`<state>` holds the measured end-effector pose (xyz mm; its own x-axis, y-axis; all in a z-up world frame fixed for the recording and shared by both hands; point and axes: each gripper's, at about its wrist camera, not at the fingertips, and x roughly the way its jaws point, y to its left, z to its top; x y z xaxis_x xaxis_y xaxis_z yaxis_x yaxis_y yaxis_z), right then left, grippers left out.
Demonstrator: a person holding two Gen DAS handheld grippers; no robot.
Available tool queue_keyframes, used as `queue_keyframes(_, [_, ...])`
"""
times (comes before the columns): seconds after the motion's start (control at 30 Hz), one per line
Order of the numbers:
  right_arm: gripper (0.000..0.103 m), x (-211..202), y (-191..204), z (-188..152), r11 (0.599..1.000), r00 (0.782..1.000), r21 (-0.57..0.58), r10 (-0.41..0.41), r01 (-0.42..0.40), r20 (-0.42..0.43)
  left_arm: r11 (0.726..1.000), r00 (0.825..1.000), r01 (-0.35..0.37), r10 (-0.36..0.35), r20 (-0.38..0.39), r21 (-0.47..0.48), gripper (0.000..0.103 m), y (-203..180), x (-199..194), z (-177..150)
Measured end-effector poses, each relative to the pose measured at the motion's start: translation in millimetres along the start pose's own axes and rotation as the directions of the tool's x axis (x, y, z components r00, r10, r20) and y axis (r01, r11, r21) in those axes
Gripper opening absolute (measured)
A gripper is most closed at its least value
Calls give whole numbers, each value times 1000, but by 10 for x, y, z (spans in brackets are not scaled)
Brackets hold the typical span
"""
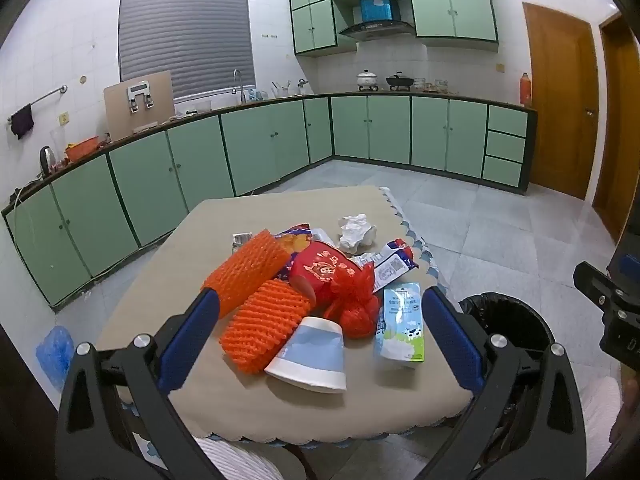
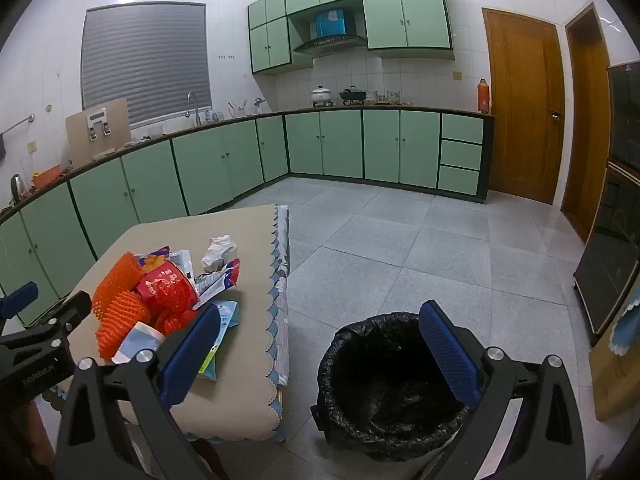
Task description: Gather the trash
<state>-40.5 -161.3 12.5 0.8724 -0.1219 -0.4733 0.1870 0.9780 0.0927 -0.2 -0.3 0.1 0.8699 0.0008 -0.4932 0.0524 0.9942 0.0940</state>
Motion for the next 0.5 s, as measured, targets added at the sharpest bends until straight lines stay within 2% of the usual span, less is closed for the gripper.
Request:
queue_keyframes(0.23, [97,-2,-2,9,1000,1000,-1,-2,2,-5,1000,1000,13,-13,4,21,98,-24,27,17])
queue_keyframes(0.27, [97,-3,-4,10,1000,1000,0,-2,2,-5,1000,1000,-11,11,18,10,98,-31,-22,9])
queue_keyframes(0.5, [97,-5,-2,9,1000,1000,-2,-1,1,-4,1000,1000,-16,15,17,8,98,-68,-21,15])
